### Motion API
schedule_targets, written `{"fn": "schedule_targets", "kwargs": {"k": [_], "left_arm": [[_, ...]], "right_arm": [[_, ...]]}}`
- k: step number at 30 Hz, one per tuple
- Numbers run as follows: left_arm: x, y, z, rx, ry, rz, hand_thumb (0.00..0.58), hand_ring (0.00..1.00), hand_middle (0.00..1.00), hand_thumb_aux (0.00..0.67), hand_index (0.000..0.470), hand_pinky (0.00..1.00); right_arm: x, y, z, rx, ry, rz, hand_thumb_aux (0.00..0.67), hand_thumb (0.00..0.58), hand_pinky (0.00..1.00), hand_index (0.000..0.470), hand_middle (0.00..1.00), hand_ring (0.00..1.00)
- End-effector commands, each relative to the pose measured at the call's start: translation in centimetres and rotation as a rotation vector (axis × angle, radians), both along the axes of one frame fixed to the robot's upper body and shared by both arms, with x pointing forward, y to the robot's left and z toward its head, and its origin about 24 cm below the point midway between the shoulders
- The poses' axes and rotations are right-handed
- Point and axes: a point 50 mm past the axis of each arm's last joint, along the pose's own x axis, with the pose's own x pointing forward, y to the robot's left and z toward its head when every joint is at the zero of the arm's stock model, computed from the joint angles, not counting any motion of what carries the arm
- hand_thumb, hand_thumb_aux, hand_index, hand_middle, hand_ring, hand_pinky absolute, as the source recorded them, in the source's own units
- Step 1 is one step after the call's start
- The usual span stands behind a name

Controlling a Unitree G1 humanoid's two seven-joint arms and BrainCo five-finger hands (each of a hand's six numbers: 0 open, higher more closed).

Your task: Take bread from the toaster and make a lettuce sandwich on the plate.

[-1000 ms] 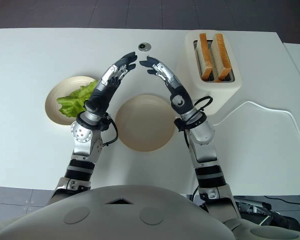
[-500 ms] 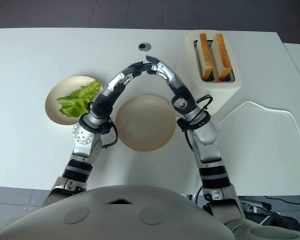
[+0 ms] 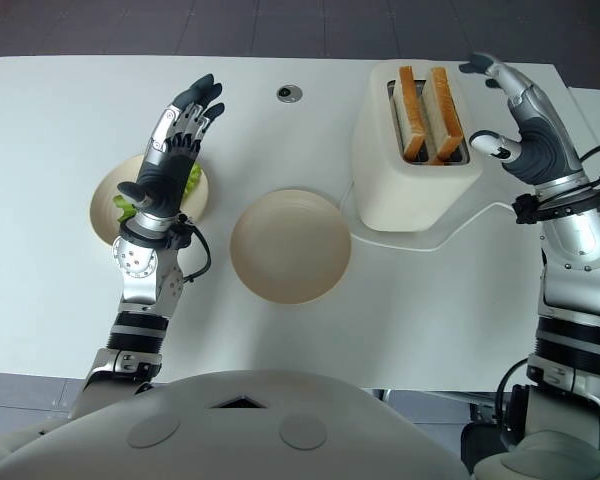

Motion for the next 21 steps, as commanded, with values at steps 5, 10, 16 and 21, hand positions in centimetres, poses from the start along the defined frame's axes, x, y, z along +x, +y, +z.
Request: {"fn": "schedule_targets", "kwargs": {"k": [5, 10, 16, 21], "left_arm": [[0.2, 0.6, -0.1, -0.02, 0.017, 0.002, 0.0, 0.0, 0.0, 0.0, 0.0, 0.0], [0.2, 0.7, -0.2, -0.019, 0.021, 0.002, 0.0, 0.0, 0.0, 0.0, 0.0, 0.0], [0.2, 0.7, -0.3, -0.012, 0.021, 0.004, 0.0, 0.0, 0.0, 0.0, 0.0, 0.0], [0.2, 0.5, -0.4, -0.009, 0.021, 0.004, 0.0, 0.0, 0.0, 0.0, 0.0, 0.0]], "right_arm": [[0.7, -0.8, -2.6, -0.1, 0.125, -0.085, 0.0, 0.0, 0.14, 0.0, 0.14, 0.14], [1.2, 0.4, -2.8, -0.129, 0.109, -0.062, 0.0, 0.0, 0.13, 0.0, 0.13, 0.13], [1.7, 0.9, -3.1, -0.177, 0.089, -0.077, 0.134, 0.209, 0.12, 0.094, 0.12, 0.12], [1.8, 1.0, -3.1, -0.14, 0.065, -0.084, 0.67, 0.58, 0.16, 0.47, 0.16, 0.16]]}}
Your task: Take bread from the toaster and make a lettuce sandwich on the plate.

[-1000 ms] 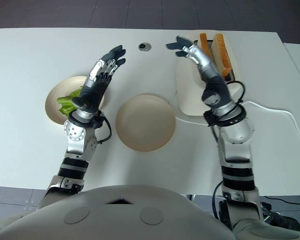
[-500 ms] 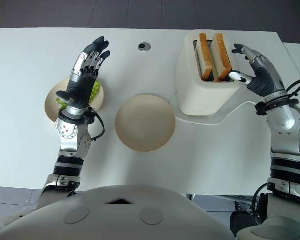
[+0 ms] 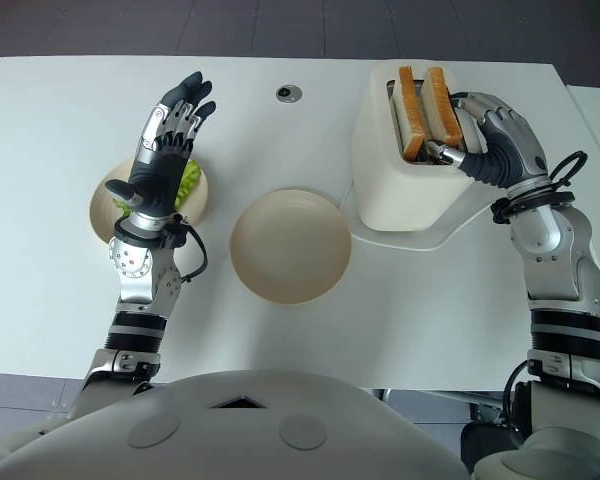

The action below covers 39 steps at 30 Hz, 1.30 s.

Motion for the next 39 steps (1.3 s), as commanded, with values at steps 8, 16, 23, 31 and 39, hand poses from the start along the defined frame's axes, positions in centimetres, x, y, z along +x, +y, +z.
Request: {"fn": "schedule_targets", "kwargs": {"k": [8, 16, 23, 31, 39], "left_arm": [[0.1, -0.1, -0.5, 0.016, 0.013, 0.003, 0.0, 0.0, 0.0, 0.0, 0.0, 0.0], [0.0, 2.1, 1.3, 0.176, -0.093, 0.149, 0.0, 0.0, 0.0, 0.0, 0.0, 0.0], [0.9, 7.2, 3.1, 0.777, -0.164, 0.585, 0.0, 0.0, 0.0, 0.0, 0.0, 0.0], [1.7, 6.9, 2.3, 0.842, -0.145, 0.639, 0.0, 0.0, 0.0, 0.0, 0.0, 0.0], [1.7, 6.6, 2.8, 0.767, -0.138, 0.584, 0.0, 0.0, 0.0, 0.0, 0.0, 0.0]], "right_arm": [[0.4, 0.7, 1.8, 0.159, -0.154, 0.01, 0.67, 0.58, 0.69, 0.47, 0.69, 0.69], [-0.2, 1.8, 5.9, 0.39, -0.475, 0.06, 0.67, 0.58, 1.0, 0.47, 1.0, 1.0], [-1.2, 3.2, 7.4, 0.635, -0.482, 0.245, 0.67, 0.58, 1.0, 0.47, 1.0, 1.0], [0.0, 2.4, 4.8, 0.378, -0.346, 0.111, 0.344, 0.443, 0.83, 0.241, 0.83, 0.83], [-1.3, 1.6, 2.8, 0.17, -0.409, -0.002, 0.0, 0.0, 0.0, 0.0, 0.0, 0.0]]}}
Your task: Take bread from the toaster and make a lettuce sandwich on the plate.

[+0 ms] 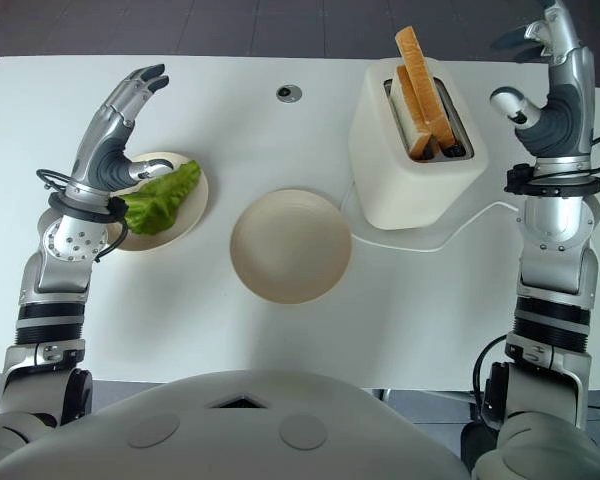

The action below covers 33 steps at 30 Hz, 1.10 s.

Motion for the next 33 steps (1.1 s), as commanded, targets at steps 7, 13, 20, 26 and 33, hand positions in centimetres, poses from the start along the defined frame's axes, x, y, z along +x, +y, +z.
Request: {"fn": "schedule_targets", "kwargs": {"k": [7, 13, 20, 26, 33], "left_arm": [[0.1, -0.2, 0.1, -0.023, 0.025, -0.036, 0.0, 0.0, 0.0, 0.0, 0.0, 0.0], [0.0, -0.4, -0.1, -0.021, 0.029, -0.044, 0.0, 0.0, 0.0, 0.0, 0.0, 0.0], [0.0, -0.2, -0.5, -0.025, 0.033, -0.037, 0.0, 0.0, 0.0, 0.0, 0.0, 0.0], [-0.1, -0.4, -0.6, -0.027, 0.028, -0.044, 0.0, 0.0, 0.0, 0.0, 0.0, 0.0], [0.0, -0.3, -1.2, -0.019, 0.04, -0.035, 0.0, 0.0, 0.0, 0.0, 0.0, 0.0]], "right_arm": [[-0.3, 1.8, -7.4, -0.163, 0.183, -0.037, 0.0, 0.0, 0.0, 0.0, 0.0, 0.0], [0.2, 2.7, -6.6, -0.148, 0.144, -0.008, 0.0, 0.0, 0.0, 0.0, 0.0, 0.0], [0.2, 3.1, -4.7, -0.079, 0.071, 0.008, 0.0, 0.0, 0.0, 0.0, 0.0, 0.0], [1.0, 2.6, -5.0, -0.066, 0.113, -0.046, 0.384, 0.474, 0.0, 0.269, 0.0, 0.0], [1.8, 2.3, -6.2, -0.059, 0.178, -0.065, 0.478, 0.532, 0.0, 0.335, 0.0, 0.0]]}}
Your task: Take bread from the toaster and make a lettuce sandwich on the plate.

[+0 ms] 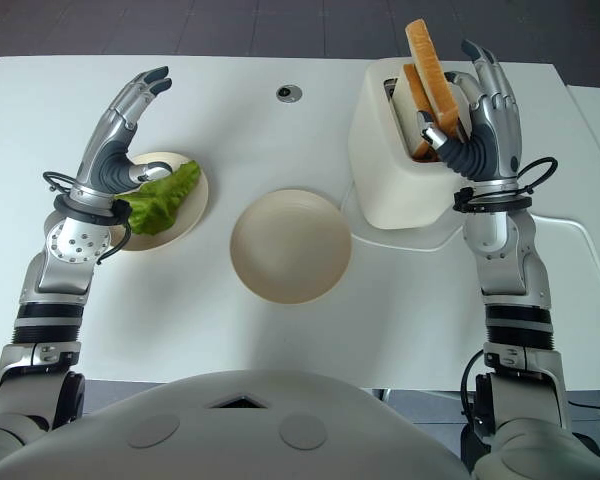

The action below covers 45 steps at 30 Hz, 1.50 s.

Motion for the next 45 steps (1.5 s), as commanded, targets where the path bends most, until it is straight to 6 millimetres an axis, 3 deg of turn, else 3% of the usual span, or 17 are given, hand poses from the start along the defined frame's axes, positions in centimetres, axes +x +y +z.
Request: {"fn": "schedule_targets", "kwargs": {"k": [1, 2, 4, 7, 9, 10, 17, 24, 27, 31, 37, 40, 41, 42, 44, 45], "left_arm": [[0.0, 0.1, -0.7, 0.023, 0.025, 0.002, 0.0, 0.0, 0.0, 0.0, 0.0, 0.0], [0.0, 0.1, -0.7, 0.021, 0.026, 0.001, 0.0, 0.0, 0.0, 0.0, 0.0, 0.0], [0.0, 0.1, -0.7, 0.018, 0.025, -0.001, 0.0, 0.0, 0.0, 0.0, 0.0, 0.0], [0.1, 0.3, -0.7, 0.025, 0.021, 0.01, 0.0, 0.0, 0.0, 0.0, 0.0, 0.0], [0.2, 0.6, -0.8, 0.05, 0.018, 0.033, 0.0, 0.0, 0.0, 0.0, 0.0, 0.0], [0.2, 0.7, -0.8, 0.064, 0.017, 0.037, 0.0, 0.0, 0.0, 0.0, 0.0, 0.0], [0.4, 2.2, -1.3, 0.194, 0.061, 0.112, 0.0, 0.0, 0.0, 0.0, 0.0, 0.0], [0.5, 5.4, -3.2, 0.512, 0.262, 0.29, 0.0, 0.0, 0.0, 0.0, 0.0, 0.0], [0.3, 6.8, -4.5, 0.59, 0.405, 0.332, 0.0, 0.0, 0.0, 0.0, 0.0, 0.0], [-0.5, 6.6, -5.8, 0.641, 0.527, 0.274, 0.0, 0.0, 0.0, 0.0, 0.0, 0.0], [-0.9, 6.4, -6.7, 0.68, 0.625, 0.218, 0.0, 0.0, 0.0, 0.0, 0.0, 0.0], [-0.8, 6.3, -7.1, 0.692, 0.647, 0.212, 0.187, 0.0, 0.0, 0.118, 0.083, 0.0], [-0.7, 6.3, -7.2, 0.701, 0.655, 0.217, 0.156, 0.0, 0.0, 0.097, 0.068, 0.0], [-0.7, 6.4, -7.3, 0.71, 0.662, 0.223, 0.045, 0.0, 0.0, 0.026, 0.018, 0.0], [-0.6, 6.6, -7.4, 0.722, 0.668, 0.234, 0.205, 0.0, 0.0, 0.131, 0.092, 0.0], [-0.5, 6.6, -7.4, 0.722, 0.669, 0.237, 0.255, 0.0, 0.0, 0.168, 0.118, 0.0]], "right_arm": [[0.3, 0.1, -0.8, 0.012, 0.049, 0.009, 0.586, 0.571, 0.0, 0.411, 0.0, 0.0], [0.2, 0.2, -0.5, 0.033, 0.034, 0.023, 0.67, 0.58, 0.0, 0.47, 0.0, 0.0], [-0.1, 0.3, 0.2, 0.083, -0.003, 0.05, 0.67, 0.58, 0.05, 0.47, 0.05, 0.05], [-0.4, 0.6, 1.4, 0.164, -0.062, 0.099, 0.67, 0.58, 0.42, 0.47, 0.42, 0.42], [-0.6, 0.6, 2.7, 0.228, -0.119, 0.128, 0.67, 0.58, 0.94, 0.47, 0.94, 0.94], [-0.6, 0.5, 3.2, 0.252, -0.143, 0.135, 0.67, 0.58, 1.0, 0.47, 1.0, 1.0], [-1.2, -0.1, 5.8, 0.337, -0.264, 0.171, 0.67, 0.58, 1.0, 0.47, 1.0, 1.0], [-2.0, 1.2, 6.5, 0.553, -0.196, 0.42, 0.67, 0.58, 1.0, 0.47, 1.0, 1.0], [-1.9, 3.6, 5.0, 0.639, 0.024, 0.63, 0.67, 0.58, 1.0, 0.47, 1.0, 1.0], [-3.1, 7.1, 1.6, 0.608, 0.398, 0.865, 0.67, 0.58, 1.0, 0.47, 1.0, 1.0], [-4.3, 9.3, -2.9, 0.438, 0.721, 0.928, 0.67, 0.58, 1.0, 0.47, 1.0, 1.0], [-4.3, 9.7, -4.0, 0.394, 0.766, 0.914, 0.67, 0.58, 1.0, 0.47, 1.0, 1.0], [-4.3, 9.8, -4.2, 0.386, 0.777, 0.916, 0.67, 0.58, 1.0, 0.47, 1.0, 1.0], [-4.3, 9.9, -4.4, 0.38, 0.783, 0.916, 0.67, 0.58, 1.0, 0.47, 1.0, 1.0], [-4.3, 10.0, -4.7, 0.368, 0.79, 0.912, 0.67, 0.58, 1.0, 0.47, 1.0, 1.0], [-4.3, 10.1, -4.8, 0.363, 0.794, 0.907, 0.67, 0.58, 1.0, 0.47, 1.0, 1.0]]}}
